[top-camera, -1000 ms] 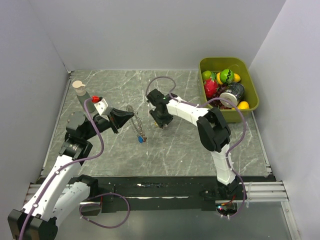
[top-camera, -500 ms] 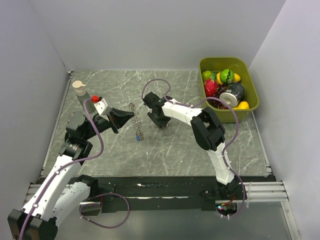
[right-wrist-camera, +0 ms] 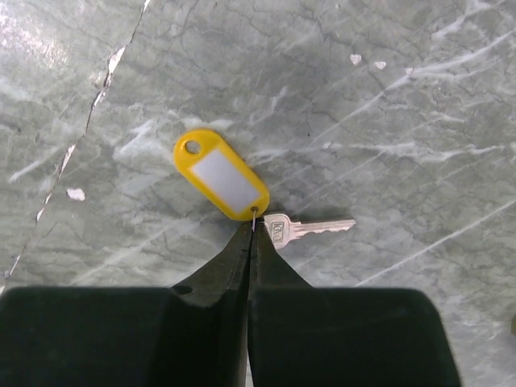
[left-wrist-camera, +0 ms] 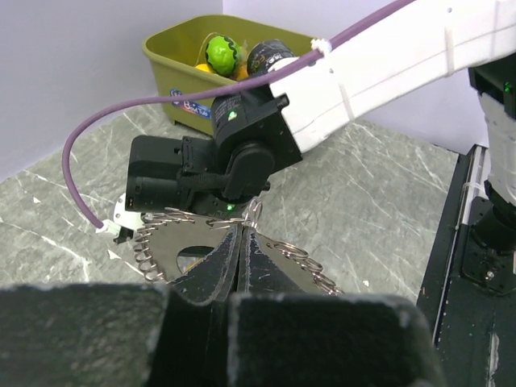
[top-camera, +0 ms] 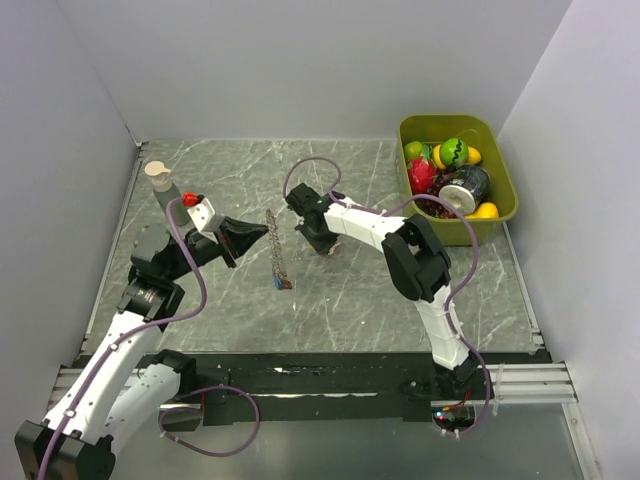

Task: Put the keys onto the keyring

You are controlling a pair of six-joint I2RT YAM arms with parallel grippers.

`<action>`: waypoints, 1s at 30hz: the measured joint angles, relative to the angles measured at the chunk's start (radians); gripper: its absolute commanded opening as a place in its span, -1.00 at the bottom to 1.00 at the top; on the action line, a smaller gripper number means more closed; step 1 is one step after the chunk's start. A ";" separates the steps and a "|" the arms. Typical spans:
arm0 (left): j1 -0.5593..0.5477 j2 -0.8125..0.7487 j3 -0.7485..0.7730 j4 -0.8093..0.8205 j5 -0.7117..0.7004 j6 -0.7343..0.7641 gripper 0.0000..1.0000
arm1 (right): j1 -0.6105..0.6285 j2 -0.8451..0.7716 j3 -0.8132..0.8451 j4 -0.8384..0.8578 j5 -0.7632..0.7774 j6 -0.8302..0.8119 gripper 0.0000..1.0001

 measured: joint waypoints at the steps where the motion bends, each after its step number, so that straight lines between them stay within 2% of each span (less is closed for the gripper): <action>1: 0.000 -0.001 0.000 -0.003 -0.001 0.004 -0.98 | 0.000 -0.004 0.000 -0.005 -0.003 0.000 -1.00; 7: 0.000 -0.002 0.000 -0.054 -0.009 0.043 -0.98 | 0.000 -0.101 -0.005 -0.027 -0.025 0.000 -1.00; 13: 0.000 -0.001 0.000 -0.093 -0.016 0.078 -0.98 | 0.000 -0.328 -0.127 0.048 -0.134 -0.039 -1.00; 20: 0.000 0.006 0.018 -0.164 -0.012 0.157 -0.98 | -0.018 -0.550 -0.303 0.178 -0.390 -0.148 -1.00; 24: 0.000 0.016 0.040 -0.198 0.010 0.208 -0.98 | -0.049 -0.658 -0.390 0.223 -0.598 -0.229 -1.00; 30: 0.000 0.033 0.045 -0.204 0.075 0.251 -0.98 | -0.099 -0.761 -0.365 0.206 -0.875 -0.306 -1.00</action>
